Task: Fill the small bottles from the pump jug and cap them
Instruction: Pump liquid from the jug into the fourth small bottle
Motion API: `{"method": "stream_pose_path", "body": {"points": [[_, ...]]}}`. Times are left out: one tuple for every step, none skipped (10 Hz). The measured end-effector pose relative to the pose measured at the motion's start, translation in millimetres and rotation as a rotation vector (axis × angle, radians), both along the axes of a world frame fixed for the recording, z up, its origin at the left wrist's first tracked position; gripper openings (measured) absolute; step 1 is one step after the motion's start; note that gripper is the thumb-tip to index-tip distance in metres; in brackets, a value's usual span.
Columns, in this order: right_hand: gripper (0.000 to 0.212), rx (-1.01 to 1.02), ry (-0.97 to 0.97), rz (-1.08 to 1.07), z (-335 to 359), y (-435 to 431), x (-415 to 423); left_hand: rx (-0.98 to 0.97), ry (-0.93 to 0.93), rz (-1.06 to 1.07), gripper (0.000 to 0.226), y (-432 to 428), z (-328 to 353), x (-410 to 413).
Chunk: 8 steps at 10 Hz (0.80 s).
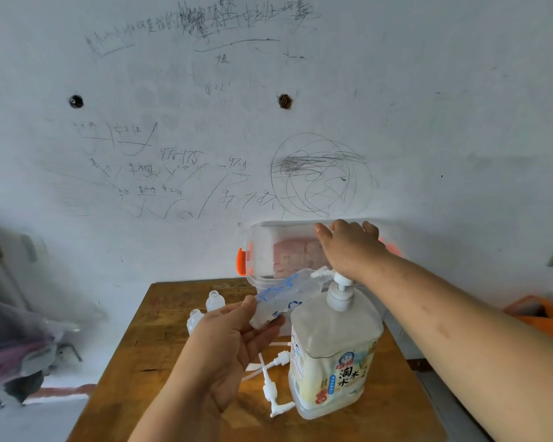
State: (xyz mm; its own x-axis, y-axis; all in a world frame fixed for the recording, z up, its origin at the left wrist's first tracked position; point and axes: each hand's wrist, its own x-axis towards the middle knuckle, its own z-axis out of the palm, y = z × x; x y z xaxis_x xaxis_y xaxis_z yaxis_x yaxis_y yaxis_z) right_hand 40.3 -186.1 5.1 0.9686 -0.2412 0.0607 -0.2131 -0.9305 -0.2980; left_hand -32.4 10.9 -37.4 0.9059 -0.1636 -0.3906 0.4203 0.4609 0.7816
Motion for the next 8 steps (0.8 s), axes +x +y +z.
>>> {"method": "stream_pose_path", "body": {"points": [[0.039,0.011,0.011,0.003,-2.5,1.3,0.2,-0.037,0.014,-0.009,0.022,-0.6,-4.7,2.6],[0.035,0.02,0.004,-0.016,-3.5,1.8,3.0,-0.06,0.029,-0.016,0.021,-2.3,-9.7,6.5],[0.035,0.089,-0.043,-0.073,-11.1,-0.5,9.7,-0.066,0.037,-0.019,0.021,-2.2,-13.4,10.8],[0.053,0.047,0.048,-0.086,-23.2,-1.0,14.6,-0.055,0.069,-0.003,0.018,-2.2,-16.3,12.0],[0.071,-0.037,0.059,-0.052,-29.2,-0.3,13.7,-0.068,0.095,-0.008,0.017,-2.3,-15.9,10.5],[0.042,0.045,-0.059,-0.083,-22.4,2.5,5.1,-0.077,0.104,-0.001,0.015,-1.1,-13.2,6.1],[0.037,0.102,-0.128,-0.082,-12.6,5.6,-5.2,-0.091,0.111,0.004,0.014,-1.6,-10.9,3.2],[0.047,0.096,-0.164,-0.082,-8.1,3.5,-3.1,-0.1,0.096,0.003,0.014,-2.0,-6.3,-0.2]]}}
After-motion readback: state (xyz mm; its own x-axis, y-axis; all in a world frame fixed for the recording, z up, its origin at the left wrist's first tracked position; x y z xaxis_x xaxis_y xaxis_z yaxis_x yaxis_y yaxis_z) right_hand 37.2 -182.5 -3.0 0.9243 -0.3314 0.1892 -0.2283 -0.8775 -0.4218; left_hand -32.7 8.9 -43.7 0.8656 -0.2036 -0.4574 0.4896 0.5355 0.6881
